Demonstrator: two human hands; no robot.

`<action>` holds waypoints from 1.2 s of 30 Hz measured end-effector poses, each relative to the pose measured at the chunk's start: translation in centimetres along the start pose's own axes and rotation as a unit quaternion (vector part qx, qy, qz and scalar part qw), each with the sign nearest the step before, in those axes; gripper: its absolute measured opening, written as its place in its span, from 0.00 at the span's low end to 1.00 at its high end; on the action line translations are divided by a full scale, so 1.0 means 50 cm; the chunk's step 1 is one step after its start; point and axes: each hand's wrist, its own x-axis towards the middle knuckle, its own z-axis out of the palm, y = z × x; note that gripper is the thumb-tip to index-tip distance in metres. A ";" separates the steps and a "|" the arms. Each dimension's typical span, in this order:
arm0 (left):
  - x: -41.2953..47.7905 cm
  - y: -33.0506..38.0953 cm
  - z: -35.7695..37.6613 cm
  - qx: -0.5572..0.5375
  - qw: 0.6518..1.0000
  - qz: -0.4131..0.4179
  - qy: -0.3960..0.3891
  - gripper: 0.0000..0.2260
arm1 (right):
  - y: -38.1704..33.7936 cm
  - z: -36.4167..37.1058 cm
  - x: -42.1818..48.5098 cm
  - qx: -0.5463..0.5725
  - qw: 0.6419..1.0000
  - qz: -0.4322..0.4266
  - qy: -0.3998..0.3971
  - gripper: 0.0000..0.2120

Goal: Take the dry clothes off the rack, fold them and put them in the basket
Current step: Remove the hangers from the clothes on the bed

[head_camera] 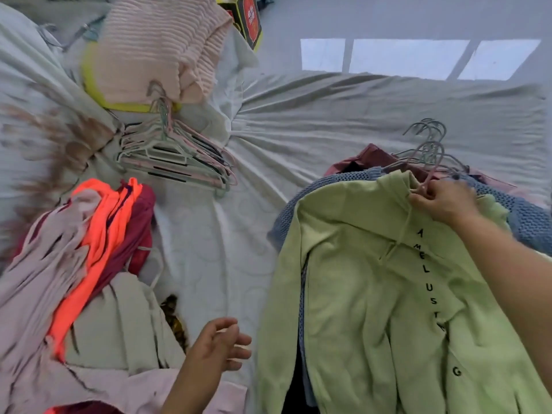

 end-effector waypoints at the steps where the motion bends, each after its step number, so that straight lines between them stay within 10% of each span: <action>1: -0.002 0.006 0.007 0.006 1.000 0.001 -0.005 0.04 | -0.012 -0.007 -0.035 0.065 0.998 -0.011 -0.003 0.19; 10: -0.063 0.087 0.024 0.111 0.989 0.095 -0.036 0.05 | -0.193 -0.145 -0.396 0.076 0.992 -0.086 -0.056 0.16; 17: -0.184 0.221 -0.010 0.318 0.858 0.395 -0.085 0.46 | -0.346 -0.298 -0.599 0.150 0.970 -0.144 -0.124 0.16; 25: -0.261 0.323 -0.141 0.155 0.849 0.494 -0.109 0.07 | -0.485 -0.439 -0.711 0.148 0.964 -0.182 -0.123 0.15; 36: -0.195 0.297 -0.372 0.102 0.822 0.551 0.105 0.11 | -0.465 -0.479 -0.754 0.177 0.970 -0.159 -0.046 0.14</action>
